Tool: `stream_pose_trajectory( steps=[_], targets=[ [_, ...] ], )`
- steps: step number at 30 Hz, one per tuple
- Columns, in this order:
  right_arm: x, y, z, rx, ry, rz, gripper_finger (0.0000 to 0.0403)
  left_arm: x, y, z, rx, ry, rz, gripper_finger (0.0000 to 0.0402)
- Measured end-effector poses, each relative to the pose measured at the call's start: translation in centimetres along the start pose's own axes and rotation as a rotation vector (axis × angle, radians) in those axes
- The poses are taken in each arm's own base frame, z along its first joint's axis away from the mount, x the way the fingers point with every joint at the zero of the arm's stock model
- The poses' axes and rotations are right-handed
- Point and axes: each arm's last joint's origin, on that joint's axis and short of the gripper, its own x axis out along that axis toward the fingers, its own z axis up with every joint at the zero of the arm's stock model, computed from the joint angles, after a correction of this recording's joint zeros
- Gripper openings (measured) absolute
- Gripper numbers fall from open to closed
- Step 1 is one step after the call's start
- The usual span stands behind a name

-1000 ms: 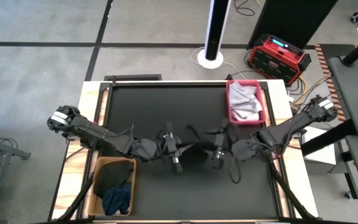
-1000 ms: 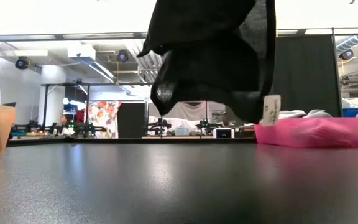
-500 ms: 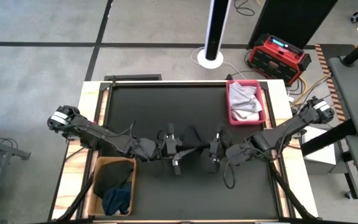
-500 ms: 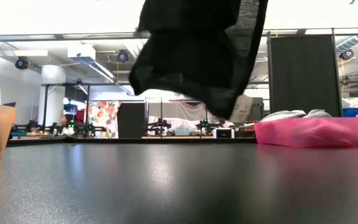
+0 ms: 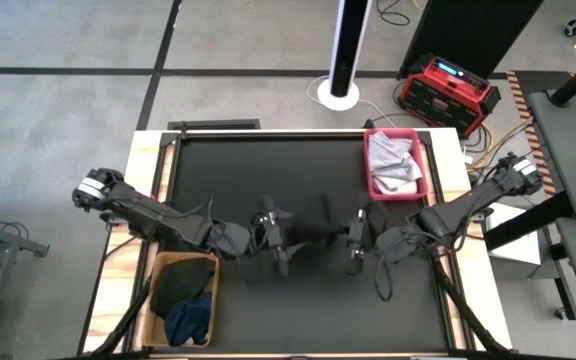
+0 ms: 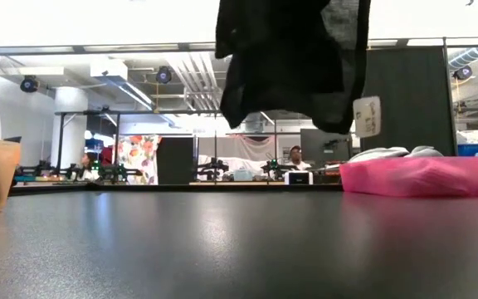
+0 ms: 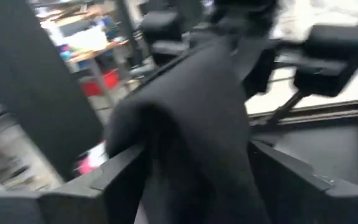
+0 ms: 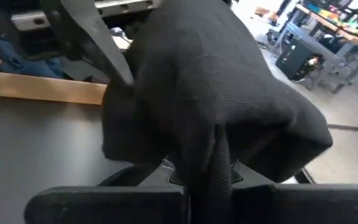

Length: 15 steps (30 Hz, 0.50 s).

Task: Sort towels by color in basket
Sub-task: Put the black kitchen towel into the orange bin

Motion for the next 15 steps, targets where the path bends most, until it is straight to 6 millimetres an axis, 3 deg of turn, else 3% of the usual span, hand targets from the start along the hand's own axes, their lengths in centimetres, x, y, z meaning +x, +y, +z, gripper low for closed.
stream_pose_trajectory(
  steps=[15],
  targets=[
    [-1.4, 0.2, 1.4, -0.081, -0.041, -0.014, 0.0009, -0.2, 0.1, -0.8, 0.059, 0.087, 0.017, 0.0276]
  ],
)
